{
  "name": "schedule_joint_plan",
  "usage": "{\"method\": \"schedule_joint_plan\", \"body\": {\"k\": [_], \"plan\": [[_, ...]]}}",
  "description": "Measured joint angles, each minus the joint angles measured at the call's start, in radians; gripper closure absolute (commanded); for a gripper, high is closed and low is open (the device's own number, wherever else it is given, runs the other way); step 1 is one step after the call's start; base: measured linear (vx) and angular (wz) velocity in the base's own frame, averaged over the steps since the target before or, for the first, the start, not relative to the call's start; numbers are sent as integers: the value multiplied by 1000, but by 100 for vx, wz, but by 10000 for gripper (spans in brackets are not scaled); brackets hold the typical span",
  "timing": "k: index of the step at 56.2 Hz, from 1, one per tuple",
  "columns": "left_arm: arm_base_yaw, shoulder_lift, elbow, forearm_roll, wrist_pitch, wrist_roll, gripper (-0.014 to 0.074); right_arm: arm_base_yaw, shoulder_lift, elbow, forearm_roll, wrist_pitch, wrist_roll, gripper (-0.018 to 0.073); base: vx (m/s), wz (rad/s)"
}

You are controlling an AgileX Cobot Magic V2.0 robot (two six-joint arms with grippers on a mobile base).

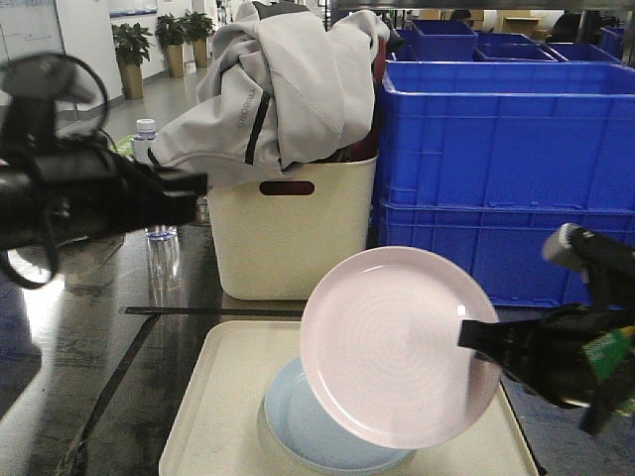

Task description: Grab plate from conveyor and place on tray

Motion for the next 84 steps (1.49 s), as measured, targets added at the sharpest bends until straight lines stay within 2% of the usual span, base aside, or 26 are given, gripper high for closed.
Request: {"method": "schedule_joint_plan", "body": {"k": [2, 8, 16, 27, 33, 38, 40, 42, 46, 48, 50, 55, 59, 62, 67, 77, 84], "plan": [[0, -31, 0, 24, -8, -15, 599, 0, 74, -18, 55, -21, -41, 552, 0, 0], [0, -103, 0, 95, -17, -66, 599, 0, 210, -72, 133, -37, -152, 503, 0, 0], [0, -150, 0, 164, -9, -115, 599, 0, 325, -144, 223, -20, -272, 359, 0, 0], [0, -155, 0, 194, 22, -143, 598, 0, 354, -173, 324, -12, -390, 113, 0, 0], [0, -156, 0, 202, 42, -145, 596, 0, 345, -174, 329, -8, -442, 50, 0, 0], [0, -156, 0, 258, 61, -159, 596, 0, 302, -174, 307, -3, -492, 82, 0, 0], [0, -156, 0, 293, 71, -178, 596, 0, 269, -174, 291, -1, -514, 127, 0, 0], [0, -156, 0, 336, 92, -206, 596, 0, 236, -174, 263, 6, -527, 195, 0, 0], [0, -156, 0, 475, 156, -292, 596, 0, 148, -174, 198, 33, -537, 353, 0, 0], [0, -156, 0, 537, 196, -334, 596, 0, 94, -174, 158, 53, -531, 482, 0, 0], [0, -156, 0, 612, 256, -387, 596, 0, 37, -174, 122, 82, -516, 575, 0, 0], [0, -173, 38, 762, 332, -488, 596, 0, -90, -174, 14, 163, -453, 574, 0, 0], [0, -214, 120, 840, 344, -546, 596, 0, -201, -173, -62, 225, -401, 571, 0, 0], [0, -266, 202, 868, 322, -579, 596, 0, -277, -152, -103, 239, -380, 571, 0, 0], [0, -371, 377, 880, 242, -619, 596, 0, -420, -49, -131, 199, -377, 569, 0, 0], [0, -612, 737, 880, 36, -679, 596, 0, -672, 287, -141, -2, -380, 568, 0, 0], [0, -701, 869, 880, -55, -685, 596, 0, -735, 437, -141, -148, -380, 568, 0, 0]]}}
